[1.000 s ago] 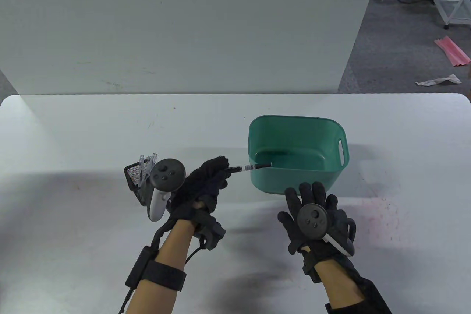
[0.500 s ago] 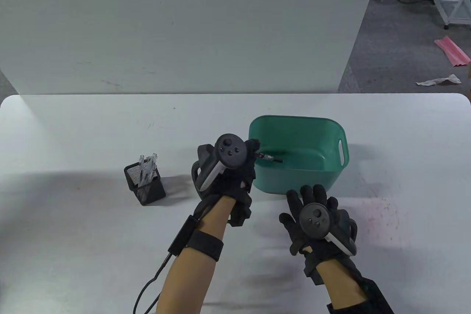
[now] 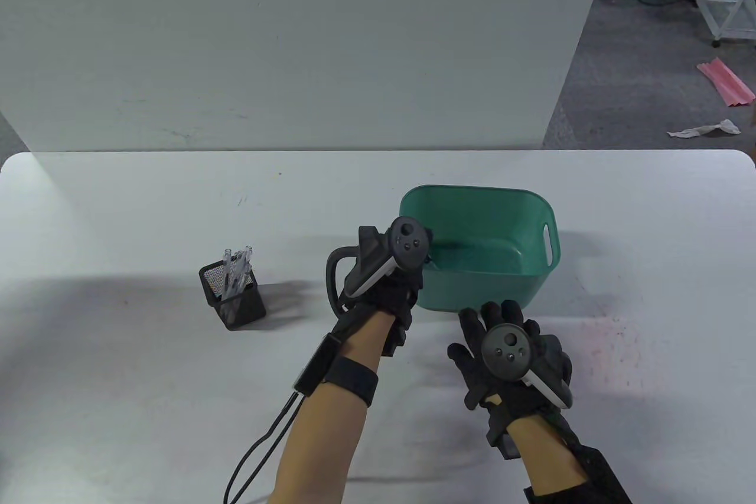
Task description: Disassemble pens into components
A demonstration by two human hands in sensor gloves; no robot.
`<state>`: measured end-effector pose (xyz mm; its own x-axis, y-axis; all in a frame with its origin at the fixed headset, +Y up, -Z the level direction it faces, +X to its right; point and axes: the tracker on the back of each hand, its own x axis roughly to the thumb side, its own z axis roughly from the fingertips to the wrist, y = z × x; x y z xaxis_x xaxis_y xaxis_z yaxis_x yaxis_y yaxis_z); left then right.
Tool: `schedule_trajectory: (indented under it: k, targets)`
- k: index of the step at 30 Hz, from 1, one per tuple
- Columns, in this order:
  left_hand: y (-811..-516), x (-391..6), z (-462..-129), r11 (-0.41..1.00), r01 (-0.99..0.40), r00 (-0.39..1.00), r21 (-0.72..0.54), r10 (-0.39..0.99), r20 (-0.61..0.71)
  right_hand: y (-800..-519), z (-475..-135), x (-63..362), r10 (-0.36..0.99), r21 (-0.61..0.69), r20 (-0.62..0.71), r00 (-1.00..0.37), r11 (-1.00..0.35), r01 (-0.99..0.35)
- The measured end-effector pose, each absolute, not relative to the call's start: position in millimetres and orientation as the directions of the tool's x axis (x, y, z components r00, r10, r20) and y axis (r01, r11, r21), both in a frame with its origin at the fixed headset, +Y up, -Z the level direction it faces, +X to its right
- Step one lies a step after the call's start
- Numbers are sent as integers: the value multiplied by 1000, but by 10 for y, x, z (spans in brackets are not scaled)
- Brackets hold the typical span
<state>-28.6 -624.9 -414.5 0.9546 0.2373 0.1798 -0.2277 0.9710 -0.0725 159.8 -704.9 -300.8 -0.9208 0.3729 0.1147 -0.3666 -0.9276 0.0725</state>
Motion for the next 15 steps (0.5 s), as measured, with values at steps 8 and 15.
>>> schedule_trajectory:
  k: [8,15]
  targets:
    - [-6266,-246,-4134,985,-163,960,-47,169,223,-7040,-3013,1622,380,71,108,-919,-925,-374]
    - [-6229,-461,-3895,981,-193,922,33,170,347,-7047,-3036,1668,390,70,86,-917,-920,-385]
